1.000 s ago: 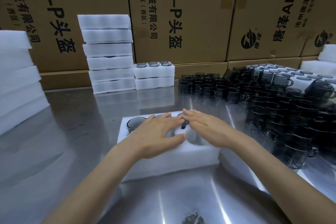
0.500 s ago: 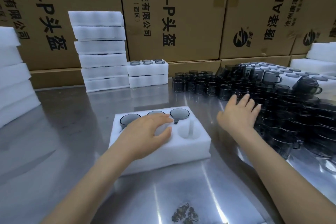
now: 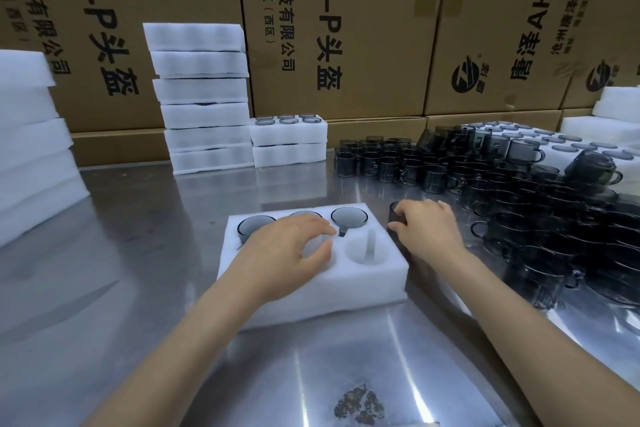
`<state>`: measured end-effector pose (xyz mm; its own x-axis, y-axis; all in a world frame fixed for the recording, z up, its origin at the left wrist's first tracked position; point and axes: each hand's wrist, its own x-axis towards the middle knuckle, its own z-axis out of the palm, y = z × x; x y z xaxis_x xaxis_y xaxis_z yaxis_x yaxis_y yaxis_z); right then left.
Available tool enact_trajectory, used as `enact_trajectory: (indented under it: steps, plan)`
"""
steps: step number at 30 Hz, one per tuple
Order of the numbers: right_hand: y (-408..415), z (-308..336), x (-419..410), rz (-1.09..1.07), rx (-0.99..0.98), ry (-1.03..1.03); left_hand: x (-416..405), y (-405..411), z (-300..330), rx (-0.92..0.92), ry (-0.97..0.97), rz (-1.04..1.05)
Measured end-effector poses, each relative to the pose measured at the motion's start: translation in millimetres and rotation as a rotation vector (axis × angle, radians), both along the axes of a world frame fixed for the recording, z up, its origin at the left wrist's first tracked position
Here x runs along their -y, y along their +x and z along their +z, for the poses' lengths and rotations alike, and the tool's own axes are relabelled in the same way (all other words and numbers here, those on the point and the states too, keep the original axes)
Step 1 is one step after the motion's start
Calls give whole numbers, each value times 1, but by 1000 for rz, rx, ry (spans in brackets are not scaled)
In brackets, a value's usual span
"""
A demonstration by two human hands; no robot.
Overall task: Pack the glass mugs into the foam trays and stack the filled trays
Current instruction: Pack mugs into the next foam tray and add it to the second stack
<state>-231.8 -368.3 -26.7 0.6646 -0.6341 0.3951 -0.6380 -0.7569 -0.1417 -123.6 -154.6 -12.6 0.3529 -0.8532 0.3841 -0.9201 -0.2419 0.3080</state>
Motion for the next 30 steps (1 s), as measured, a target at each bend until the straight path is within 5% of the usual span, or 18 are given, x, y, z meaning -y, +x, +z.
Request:
enact_trajectory:
  steps: [11, 21, 30]
  plan:
    - [-2, 22, -37, 361, 786, -67, -1, -1, 0, 46, -33, 11]
    - [-4, 17, -62, 725, 568, 112, 0, -1, 1, 47, -30, -3]
    - [-14, 12, -66, 847, 607, 294, 0, 0, 1, 44, -13, 10]
